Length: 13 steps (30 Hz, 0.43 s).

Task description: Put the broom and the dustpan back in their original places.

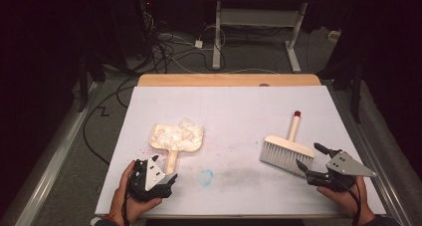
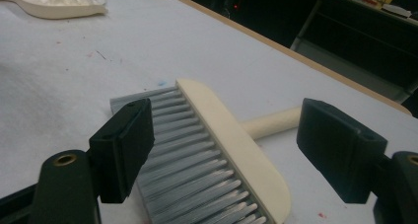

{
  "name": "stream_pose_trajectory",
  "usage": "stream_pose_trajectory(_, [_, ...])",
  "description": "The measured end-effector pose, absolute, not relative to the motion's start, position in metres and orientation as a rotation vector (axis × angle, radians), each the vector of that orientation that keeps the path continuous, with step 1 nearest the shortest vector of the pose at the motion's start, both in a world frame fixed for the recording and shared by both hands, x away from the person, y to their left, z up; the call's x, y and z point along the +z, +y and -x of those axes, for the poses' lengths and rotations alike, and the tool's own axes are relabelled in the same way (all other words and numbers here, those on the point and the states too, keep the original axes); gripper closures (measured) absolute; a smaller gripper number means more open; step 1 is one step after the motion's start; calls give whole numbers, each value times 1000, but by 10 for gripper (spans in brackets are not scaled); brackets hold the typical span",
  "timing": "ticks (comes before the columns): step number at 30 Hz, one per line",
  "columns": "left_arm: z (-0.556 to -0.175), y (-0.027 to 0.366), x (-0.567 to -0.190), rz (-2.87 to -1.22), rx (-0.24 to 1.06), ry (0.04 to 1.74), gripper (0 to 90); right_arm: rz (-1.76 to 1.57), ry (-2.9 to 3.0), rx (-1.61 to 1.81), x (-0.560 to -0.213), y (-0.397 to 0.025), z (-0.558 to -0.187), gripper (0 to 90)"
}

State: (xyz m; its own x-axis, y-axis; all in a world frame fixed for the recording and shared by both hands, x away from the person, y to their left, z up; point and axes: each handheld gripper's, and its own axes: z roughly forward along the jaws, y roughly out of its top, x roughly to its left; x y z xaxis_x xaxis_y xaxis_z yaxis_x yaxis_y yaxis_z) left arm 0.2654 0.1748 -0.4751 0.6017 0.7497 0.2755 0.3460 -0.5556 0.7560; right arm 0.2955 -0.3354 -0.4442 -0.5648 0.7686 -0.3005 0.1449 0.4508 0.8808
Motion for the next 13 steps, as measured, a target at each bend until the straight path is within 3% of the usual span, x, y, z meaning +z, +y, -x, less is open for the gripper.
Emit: stream_pose_trajectory(13, [-271,172,-476,-2169,775,867,179,-762,1992,1105,-446,-337,-297,233])
